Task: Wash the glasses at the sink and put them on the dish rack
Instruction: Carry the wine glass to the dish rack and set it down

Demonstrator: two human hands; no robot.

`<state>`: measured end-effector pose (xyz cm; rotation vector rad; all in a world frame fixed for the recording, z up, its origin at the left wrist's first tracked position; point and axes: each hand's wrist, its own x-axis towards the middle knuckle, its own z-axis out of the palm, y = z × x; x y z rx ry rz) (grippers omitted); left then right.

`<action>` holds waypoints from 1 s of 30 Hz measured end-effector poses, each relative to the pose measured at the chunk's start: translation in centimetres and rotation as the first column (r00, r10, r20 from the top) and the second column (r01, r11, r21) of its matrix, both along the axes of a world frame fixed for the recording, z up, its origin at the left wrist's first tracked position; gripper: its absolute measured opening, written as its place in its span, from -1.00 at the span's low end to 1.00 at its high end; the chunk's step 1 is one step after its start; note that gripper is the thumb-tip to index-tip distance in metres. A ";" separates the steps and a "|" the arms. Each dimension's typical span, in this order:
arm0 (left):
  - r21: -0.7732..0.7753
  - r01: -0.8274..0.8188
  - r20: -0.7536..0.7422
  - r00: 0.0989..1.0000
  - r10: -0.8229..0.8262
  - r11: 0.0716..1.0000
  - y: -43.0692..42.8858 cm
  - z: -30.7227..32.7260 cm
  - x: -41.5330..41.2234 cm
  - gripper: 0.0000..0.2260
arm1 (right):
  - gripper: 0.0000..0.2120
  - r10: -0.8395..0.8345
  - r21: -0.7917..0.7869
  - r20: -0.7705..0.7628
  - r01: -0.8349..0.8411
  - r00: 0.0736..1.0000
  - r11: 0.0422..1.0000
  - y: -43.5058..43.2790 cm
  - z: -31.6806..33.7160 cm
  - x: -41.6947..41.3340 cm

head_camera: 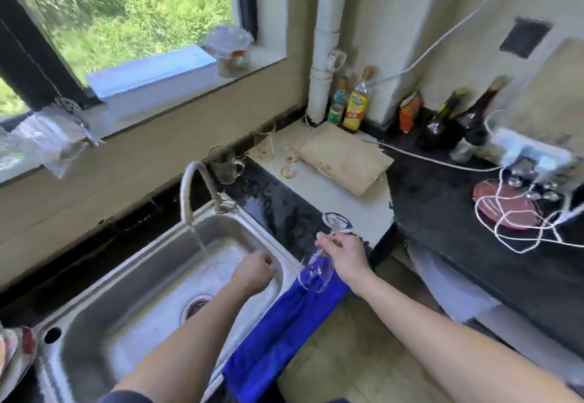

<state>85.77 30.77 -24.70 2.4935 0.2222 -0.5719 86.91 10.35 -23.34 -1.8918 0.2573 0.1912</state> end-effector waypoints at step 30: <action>-0.151 0.868 0.167 0.493 -0.854 0.472 -70.4 5.3 -7.9 -0.81 | -0.64 -0.881 -0.171 0.043 0.872 0.472 0.459 -60.9 3.1 -26.6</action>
